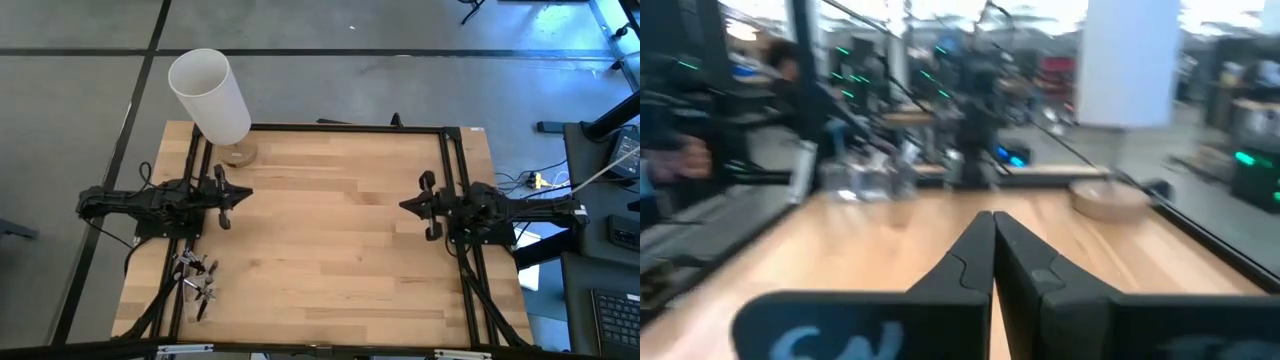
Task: Put items in baskets/containers
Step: Return to Home Position
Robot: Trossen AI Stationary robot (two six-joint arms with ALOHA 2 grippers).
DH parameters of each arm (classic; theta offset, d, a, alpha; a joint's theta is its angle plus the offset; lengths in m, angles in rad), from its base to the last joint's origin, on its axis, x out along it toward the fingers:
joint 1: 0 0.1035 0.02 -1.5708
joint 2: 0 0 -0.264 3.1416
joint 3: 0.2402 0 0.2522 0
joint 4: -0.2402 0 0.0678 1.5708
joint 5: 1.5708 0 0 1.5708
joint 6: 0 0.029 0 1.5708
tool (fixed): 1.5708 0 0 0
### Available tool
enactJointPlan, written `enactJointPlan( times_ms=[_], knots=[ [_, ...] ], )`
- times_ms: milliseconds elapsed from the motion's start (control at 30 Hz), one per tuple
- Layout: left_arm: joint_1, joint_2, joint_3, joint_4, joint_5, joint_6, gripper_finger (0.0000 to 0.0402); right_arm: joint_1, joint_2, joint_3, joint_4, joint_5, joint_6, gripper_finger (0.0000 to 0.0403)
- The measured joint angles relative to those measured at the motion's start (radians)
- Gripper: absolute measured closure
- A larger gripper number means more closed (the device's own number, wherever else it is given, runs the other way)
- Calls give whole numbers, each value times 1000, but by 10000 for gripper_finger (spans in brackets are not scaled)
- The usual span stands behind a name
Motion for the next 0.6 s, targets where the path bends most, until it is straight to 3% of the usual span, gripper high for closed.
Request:
enactJointPlan(
  times_ms=[267,600],
  knots=[
    [0,17,0,0,-4,-28,380,0,0,0,-125,224,-11,394],
    [0,17,0,7,-6,-28,380,0,1,0,-166,209,21,394]
  ],
)
